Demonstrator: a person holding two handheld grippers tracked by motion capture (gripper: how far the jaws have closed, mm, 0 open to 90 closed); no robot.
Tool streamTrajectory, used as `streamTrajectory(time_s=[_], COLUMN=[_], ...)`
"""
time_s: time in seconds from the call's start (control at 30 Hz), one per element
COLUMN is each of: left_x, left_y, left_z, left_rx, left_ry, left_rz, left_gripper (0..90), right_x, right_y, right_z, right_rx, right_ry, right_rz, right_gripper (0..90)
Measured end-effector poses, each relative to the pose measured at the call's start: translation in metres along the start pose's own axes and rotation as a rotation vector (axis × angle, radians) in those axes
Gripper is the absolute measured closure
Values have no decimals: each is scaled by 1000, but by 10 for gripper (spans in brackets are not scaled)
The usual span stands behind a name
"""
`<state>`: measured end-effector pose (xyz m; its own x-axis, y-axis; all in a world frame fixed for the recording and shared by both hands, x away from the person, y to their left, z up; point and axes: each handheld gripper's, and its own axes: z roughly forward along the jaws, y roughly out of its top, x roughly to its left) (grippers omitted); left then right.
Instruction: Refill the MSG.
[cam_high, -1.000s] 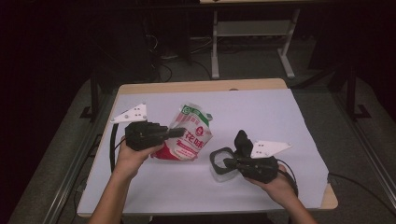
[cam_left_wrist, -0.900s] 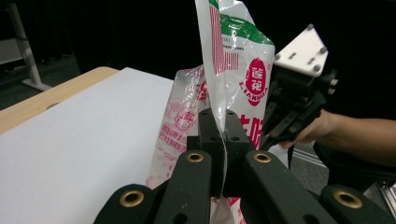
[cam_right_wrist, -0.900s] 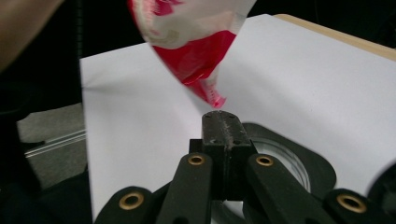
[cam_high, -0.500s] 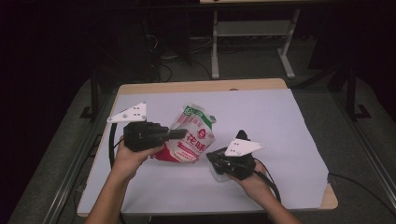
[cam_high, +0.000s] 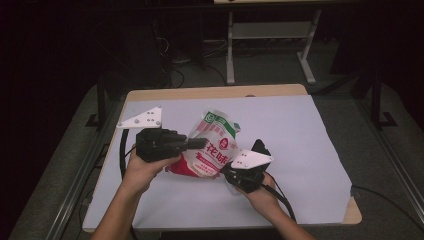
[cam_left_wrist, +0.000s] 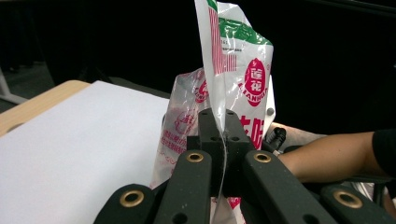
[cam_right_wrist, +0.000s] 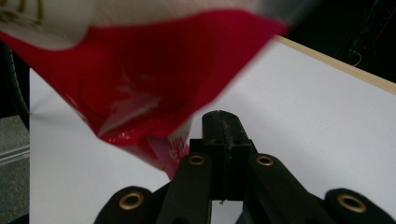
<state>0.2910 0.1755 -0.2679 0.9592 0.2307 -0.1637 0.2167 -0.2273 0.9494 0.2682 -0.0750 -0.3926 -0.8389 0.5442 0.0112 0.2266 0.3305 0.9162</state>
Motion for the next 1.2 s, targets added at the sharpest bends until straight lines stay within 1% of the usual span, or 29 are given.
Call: streamTrajectory(time_s=[0.03,0.07,0.1,0.13,0.17,0.23,0.27,0.33,0.37,0.47,0.53,0.6,0.63,0.67,0.7,0.73,0.8,0.87,0.93,1.07,1.2], left_x=[0,0,0,0,2,4,4,5,6,8,9,10,11,12,13,13,14,15,15,15,16], left_y=[0,-1,-1,-1,-1,-1,-1,0,0,0,1,1,1,1,1,1,2,2,3,6,9], left_z=[2,3,4,5,6,8,8,11,12,16,18,18,19,19,19,20,21,21,22,24,24], left_rx=[3,6,11,12,9,-3,-9,-11,-10,-9,-12,-18,-18,-19,-17,-17,-7,-1,6,36,52], left_ry=[-1,1,15,23,18,20,15,14,16,14,21,20,27,29,21,21,25,25,26,47,61], left_rz=[-3,-1,5,1,-1,-6,-10,-8,-9,-17,-26,-35,-30,-35,-43,-52,-52,-65,-69,-70,-76], left_gripper=[900,900,900,900,900,900,900,900,900,900,900,900,900,900,900,900,900,900,900,900,900], right_x=[1,3,5,7,8,9,10,12,13,17,20,21,21,21,21,23,26,28,30,32,36], right_y=[0,-1,-1,-2,-3,-4,-4,-4,-3,-3,-4,-4,-4,-4,-4,-4,-3,-3,-3,-2,-1], right_z=[0,1,1,2,3,4,5,6,6,8,9,9,9,9,9,10,12,14,16,19,21], right_rx=[-2,-6,1,1,-1,4,4,2,5,15,17,16,16,15,14,13,14,19,23,22,20], right_ry=[2,10,-2,2,-1,2,-7,1,-3,-1,-6,-14,-15,-16,-18,-18,-16,-25,-27,-24,-32], right_rz=[-12,-11,-18,-30,-38,-36,-46,-49,-52,-72,-71,-70,-68,-68,-68,-73,-82,-96,-95,-108,-131], right_gripper=[900,900,900,900,900,900,900,900,900,900,900,900,900,900,900,900,900,900,900,900,900])
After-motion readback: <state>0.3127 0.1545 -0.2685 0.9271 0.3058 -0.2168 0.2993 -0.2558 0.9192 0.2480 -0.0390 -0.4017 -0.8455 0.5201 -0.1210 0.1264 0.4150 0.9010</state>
